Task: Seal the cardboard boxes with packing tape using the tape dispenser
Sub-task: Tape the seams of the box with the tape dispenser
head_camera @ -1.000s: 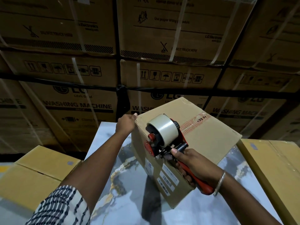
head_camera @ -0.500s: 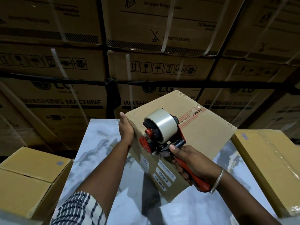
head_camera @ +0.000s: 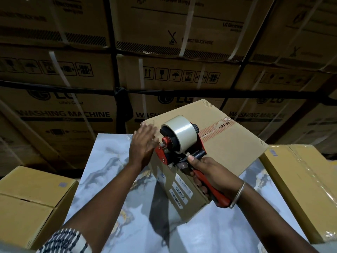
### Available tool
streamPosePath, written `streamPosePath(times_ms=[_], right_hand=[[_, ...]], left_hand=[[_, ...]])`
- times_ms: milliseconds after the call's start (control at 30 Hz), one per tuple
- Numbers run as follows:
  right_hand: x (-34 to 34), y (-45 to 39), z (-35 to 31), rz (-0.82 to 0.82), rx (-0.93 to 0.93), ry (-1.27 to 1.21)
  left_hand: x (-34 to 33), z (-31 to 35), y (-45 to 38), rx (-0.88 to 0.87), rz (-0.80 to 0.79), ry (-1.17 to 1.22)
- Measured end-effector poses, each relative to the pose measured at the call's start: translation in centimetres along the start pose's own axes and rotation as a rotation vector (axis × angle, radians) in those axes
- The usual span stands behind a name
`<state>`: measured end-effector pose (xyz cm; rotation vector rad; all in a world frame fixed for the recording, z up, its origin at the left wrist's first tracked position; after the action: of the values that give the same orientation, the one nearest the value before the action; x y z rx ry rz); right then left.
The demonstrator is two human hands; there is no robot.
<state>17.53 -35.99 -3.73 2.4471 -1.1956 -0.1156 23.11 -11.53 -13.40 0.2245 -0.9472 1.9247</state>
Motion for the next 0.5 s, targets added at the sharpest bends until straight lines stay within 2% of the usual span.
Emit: streamPosePath(times_ms=[100,233,400,500], right_hand=[[-0.1,0.0,-0.2,0.002,-0.013,0.003],[-0.2,0.2,-0.6,0.017,-0.020,0.044],[-0.6,1.0,-0.7,0.045,-0.034,0.066],[-0.3,2.8,-0.7,0.035,-0.043,0.082]], left_hand=[[0.8,0.3,0.4,-0.073,-0.120,0.014],[1.7,0.5,-0.2,-0.036,-0.194,-0.040],[1.7,0.2,-0.3,0.005,-0.134,-0.022],[1.6,-0.3,-0.6,-0.035,-0.186,-0.056]])
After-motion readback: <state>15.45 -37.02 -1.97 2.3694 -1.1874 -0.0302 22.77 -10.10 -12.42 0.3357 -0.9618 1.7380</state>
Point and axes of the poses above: each hand's wrist, its own y-axis away from the middle knuckle, its own x-axis out of the back of the hand, z = x × y, the point moved 4 cm from there along -y, towards the middle knuckle, and after that the axes turned 1 degree about -y, right-handed, at the moved point
